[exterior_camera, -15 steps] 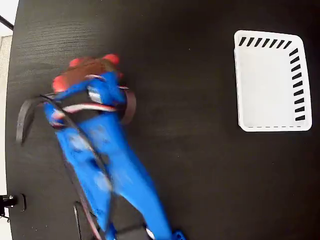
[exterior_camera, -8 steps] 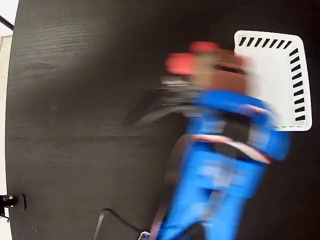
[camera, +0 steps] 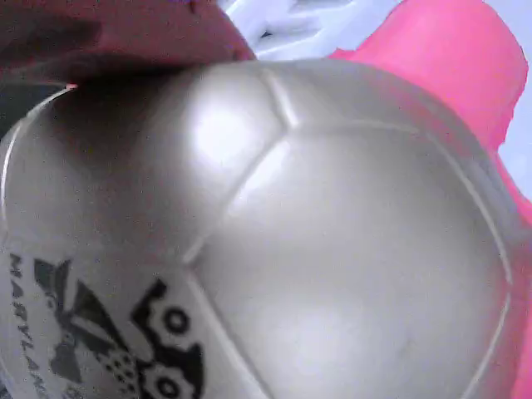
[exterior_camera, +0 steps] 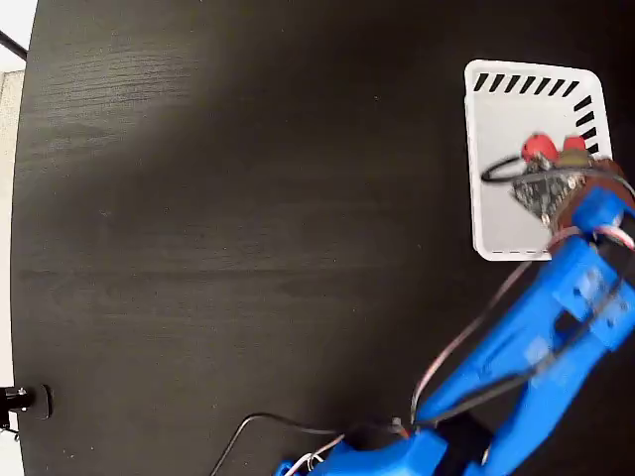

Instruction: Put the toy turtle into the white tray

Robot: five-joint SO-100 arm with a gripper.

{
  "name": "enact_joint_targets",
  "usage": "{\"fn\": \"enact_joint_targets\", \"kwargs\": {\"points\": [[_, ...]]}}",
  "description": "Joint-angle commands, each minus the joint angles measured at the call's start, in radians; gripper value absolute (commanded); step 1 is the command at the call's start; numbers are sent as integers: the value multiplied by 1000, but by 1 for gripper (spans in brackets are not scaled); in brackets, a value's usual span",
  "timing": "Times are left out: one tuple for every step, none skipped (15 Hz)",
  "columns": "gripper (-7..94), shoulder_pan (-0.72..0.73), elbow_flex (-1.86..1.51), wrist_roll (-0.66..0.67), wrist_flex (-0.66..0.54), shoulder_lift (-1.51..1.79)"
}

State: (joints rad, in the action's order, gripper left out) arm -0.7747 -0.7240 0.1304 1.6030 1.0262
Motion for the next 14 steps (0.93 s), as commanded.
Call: {"fn": "enact_joint_targets", "kwargs": {"points": [[0,8,169,-40,9,-28],[0,21,199,-51,9,-55],[0,35,219,-61,8,-77],[0,46,242,-69,8,-98],[0,54,261,-78,5,-120],[0,61,276,-86,2,-141],[0,69,296,-94,2,-166],[0,78,311,-94,2,-190],[0,83,328,-98,2,-215],[0,84,334,-100,2,-233],[0,84,336,-100,-3,-245],[0,84,336,-97,-9,-253],[0,83,342,-95,-11,-262],[0,81,364,-95,-11,-276]]}}
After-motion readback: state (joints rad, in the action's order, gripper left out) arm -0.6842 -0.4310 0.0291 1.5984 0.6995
